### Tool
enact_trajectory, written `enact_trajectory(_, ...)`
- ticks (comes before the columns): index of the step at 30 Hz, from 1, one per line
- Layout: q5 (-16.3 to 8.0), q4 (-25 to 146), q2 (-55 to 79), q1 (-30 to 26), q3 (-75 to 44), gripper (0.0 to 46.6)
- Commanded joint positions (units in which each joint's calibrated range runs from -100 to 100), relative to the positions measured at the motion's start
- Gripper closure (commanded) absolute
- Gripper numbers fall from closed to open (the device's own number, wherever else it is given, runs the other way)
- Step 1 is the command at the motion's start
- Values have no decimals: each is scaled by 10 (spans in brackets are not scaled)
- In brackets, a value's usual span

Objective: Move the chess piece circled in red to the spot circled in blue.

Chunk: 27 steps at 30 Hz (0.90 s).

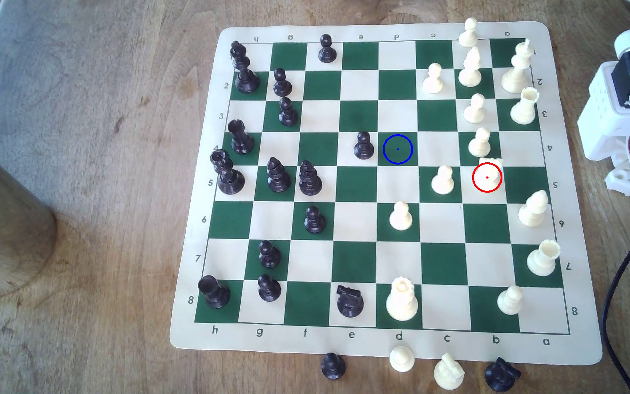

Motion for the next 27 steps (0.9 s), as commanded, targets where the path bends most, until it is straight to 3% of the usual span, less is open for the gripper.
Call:
enact_trajectory(1,-25,143,12,-7,-46,464)
enact_trajectory(8,-61,297,54,-8,-32,464)
enact_trajectory(12,-91,333,113,-38,-47,464)
enact_trajectory(16,-141,360,204,-76,-64,459)
enact_trajectory(18,-162,363,243,-88,-71,418)
enact_trajectory(22,-175,354,272,-90,-70,378)
enact_trajectory(27,-172,326,310,-93,-52,345)
